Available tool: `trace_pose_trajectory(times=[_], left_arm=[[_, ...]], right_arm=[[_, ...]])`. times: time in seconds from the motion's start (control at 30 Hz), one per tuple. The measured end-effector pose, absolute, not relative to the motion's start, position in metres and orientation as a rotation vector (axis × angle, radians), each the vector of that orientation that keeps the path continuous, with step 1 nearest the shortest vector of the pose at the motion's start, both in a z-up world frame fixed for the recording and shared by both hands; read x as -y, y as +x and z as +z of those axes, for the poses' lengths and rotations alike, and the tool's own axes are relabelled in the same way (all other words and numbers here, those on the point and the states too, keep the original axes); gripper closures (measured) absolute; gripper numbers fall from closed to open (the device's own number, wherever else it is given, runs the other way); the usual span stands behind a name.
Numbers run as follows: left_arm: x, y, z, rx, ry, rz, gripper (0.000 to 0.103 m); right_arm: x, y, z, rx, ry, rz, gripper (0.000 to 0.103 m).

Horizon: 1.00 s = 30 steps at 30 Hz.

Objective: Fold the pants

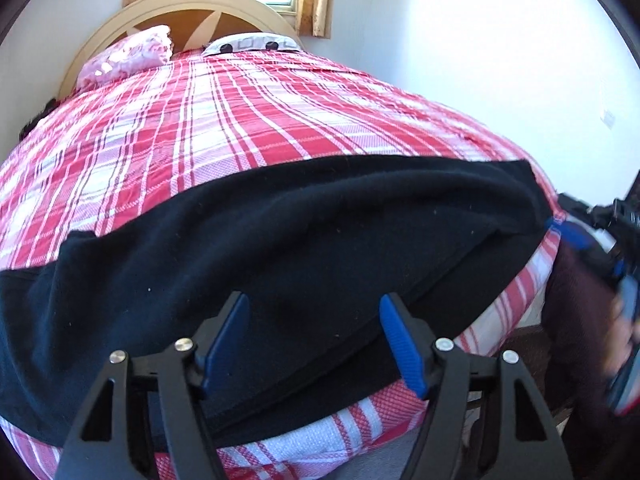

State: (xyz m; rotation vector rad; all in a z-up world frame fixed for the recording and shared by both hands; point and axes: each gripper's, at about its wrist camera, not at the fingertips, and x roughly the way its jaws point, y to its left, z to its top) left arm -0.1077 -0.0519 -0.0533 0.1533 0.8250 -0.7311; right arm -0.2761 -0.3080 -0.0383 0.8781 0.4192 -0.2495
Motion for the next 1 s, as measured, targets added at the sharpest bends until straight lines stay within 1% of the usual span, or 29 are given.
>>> trace_pose_trajectory(times=[0.03, 0.1, 0.23, 0.27, 0.3, 0.33, 0.37, 0.47, 0.5, 0.57, 0.63, 0.7, 0.8, 0.87, 0.97, 1.0], left_arm=[[0.050, -0.109, -0.053, -0.825, 0.152, -0.733, 0.028], [0.045, -0.114, -0.051, -0.800, 0.164, -0.722, 0.023], [0.035, -0.122, -0.047, -0.729, 0.213, -0.692, 0.020], [0.034, -0.123, -0.047, -0.723, 0.216, -0.691, 0.019], [0.033, -0.123, -0.047, -0.721, 0.216, -0.693, 0.019], [0.032, -0.123, -0.046, -0.719, 0.217, -0.694, 0.019], [0.030, -0.123, -0.044, -0.712, 0.219, -0.690, 0.019], [0.021, -0.122, -0.036, -0.682, 0.206, -0.675, 0.018], [0.018, -0.120, -0.033, -0.676, 0.195, -0.673, 0.015], [0.014, -0.116, -0.026, -0.661, 0.167, -0.666, 0.012], [0.015, -0.113, -0.023, -0.653, 0.160, -0.662, 0.012], [0.019, -0.111, -0.024, -0.653, 0.172, -0.657, 0.013], [0.030, -0.108, -0.034, -0.674, 0.208, -0.626, 0.012], [0.033, -0.107, -0.043, -0.692, 0.220, -0.604, 0.012], [0.038, -0.105, -0.053, -0.714, 0.245, -0.593, 0.012], [0.039, -0.104, -0.057, -0.713, 0.261, -0.574, 0.012]], right_arm=[[0.288, -0.257, -0.043, -0.448, 0.873, -0.182, 0.048], [0.259, -0.226, -0.055, -0.508, 0.874, -0.095, 0.047], [0.233, -0.189, -0.073, -0.585, 0.880, -0.088, 0.048], [0.230, -0.184, -0.076, -0.583, 0.891, -0.082, 0.050], [0.226, -0.179, -0.078, -0.577, 0.899, -0.074, 0.065], [0.223, -0.172, -0.080, -0.583, 0.900, -0.074, 0.090], [0.221, -0.168, -0.081, -0.586, 0.908, -0.065, 0.099], [0.218, -0.172, -0.078, -0.572, 0.931, -0.045, 0.099], [0.218, -0.176, -0.074, -0.569, 0.932, -0.038, 0.099], [0.221, -0.193, -0.066, -0.567, 0.963, -0.004, 0.099], [0.222, -0.209, -0.063, -0.585, 0.956, -0.017, 0.099], [0.222, -0.218, -0.070, -0.626, 0.938, -0.061, 0.099], [0.221, -0.219, -0.101, -0.684, 0.989, -0.069, 0.098], [0.218, -0.221, -0.109, -0.654, 1.020, -0.060, 0.098], [0.221, -0.219, -0.096, -0.688, 0.991, -0.045, 0.092], [0.224, -0.220, -0.088, -0.674, 0.976, -0.048, 0.085]])
